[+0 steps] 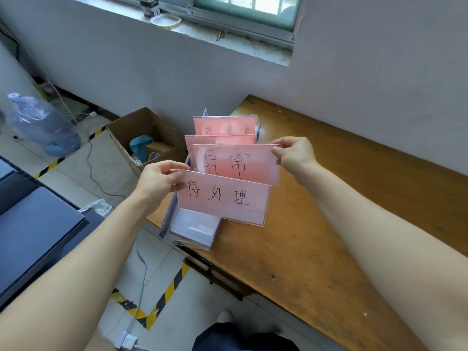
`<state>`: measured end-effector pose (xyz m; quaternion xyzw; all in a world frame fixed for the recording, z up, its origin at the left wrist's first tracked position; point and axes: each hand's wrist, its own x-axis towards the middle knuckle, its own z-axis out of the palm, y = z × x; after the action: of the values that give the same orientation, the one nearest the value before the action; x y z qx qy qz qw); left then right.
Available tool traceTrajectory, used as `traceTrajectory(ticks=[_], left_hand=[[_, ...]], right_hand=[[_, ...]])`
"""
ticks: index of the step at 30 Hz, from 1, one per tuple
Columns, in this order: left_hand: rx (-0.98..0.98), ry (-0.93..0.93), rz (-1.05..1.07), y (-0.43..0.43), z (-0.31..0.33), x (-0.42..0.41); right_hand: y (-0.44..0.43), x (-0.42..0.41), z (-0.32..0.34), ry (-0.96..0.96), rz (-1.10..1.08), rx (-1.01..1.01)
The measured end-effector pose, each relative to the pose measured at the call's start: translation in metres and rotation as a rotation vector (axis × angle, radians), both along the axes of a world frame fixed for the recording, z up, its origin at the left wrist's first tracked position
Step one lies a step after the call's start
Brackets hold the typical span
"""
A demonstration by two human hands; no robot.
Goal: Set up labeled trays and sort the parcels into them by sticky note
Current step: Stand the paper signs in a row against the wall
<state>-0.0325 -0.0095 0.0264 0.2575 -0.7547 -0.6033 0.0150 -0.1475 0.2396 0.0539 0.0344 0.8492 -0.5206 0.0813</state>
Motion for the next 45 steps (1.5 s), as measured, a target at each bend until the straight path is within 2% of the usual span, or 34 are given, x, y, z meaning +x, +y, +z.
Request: traceTrajectory(ticks=[7, 17, 29, 36, 45], left_hand=[[0.034, 0.120, -0.154, 0.076, 0.031, -0.032], [0.097, 0.163, -0.282, 0.245, 0.022, -0.090], [0.049, 0.168, -0.286, 0.412, 0.001, -0.166], [-0.011, 0.154, -0.270, 0.468, -0.012, -0.216], [-0.081, 0.119, -0.182, 0.482, -0.041, -0.278]], right_hand=[[0.100, 0.003, 0.027, 0.093, -0.155, 0.016], [0.299, 0.014, 0.026, 0.108, -0.394, 0.035], [0.504, -0.014, 0.002, 0.047, -0.642, 0.032], [0.565, -0.037, -0.020, -0.013, -0.753, 0.038], [0.601, -0.074, -0.052, -0.118, -0.888, -0.014]])
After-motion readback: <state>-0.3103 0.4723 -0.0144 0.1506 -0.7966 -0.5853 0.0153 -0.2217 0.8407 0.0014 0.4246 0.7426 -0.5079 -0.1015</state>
